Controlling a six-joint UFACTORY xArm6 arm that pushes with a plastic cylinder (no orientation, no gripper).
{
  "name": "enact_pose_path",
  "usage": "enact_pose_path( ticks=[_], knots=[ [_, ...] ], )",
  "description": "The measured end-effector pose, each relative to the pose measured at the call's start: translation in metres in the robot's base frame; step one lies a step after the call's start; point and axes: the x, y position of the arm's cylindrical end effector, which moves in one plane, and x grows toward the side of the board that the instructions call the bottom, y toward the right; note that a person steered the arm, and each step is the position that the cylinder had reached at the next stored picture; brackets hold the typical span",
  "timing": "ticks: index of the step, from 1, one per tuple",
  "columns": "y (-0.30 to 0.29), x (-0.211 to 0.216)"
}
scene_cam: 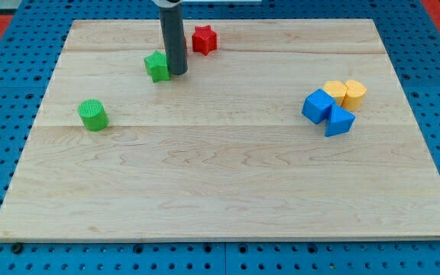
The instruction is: Push green star above green circle
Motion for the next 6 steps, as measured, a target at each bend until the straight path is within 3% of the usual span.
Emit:
enact_pose_path(
  ticks=[1, 2, 3, 4, 5, 6],
  knots=[
    [-0.043, -0.015],
    [-0.11, 0.034],
    [-0.101, 0.024],
    [-0.165, -0.015],
    [-0.181, 0.046],
    [-0.152, 0.054]
  ],
)
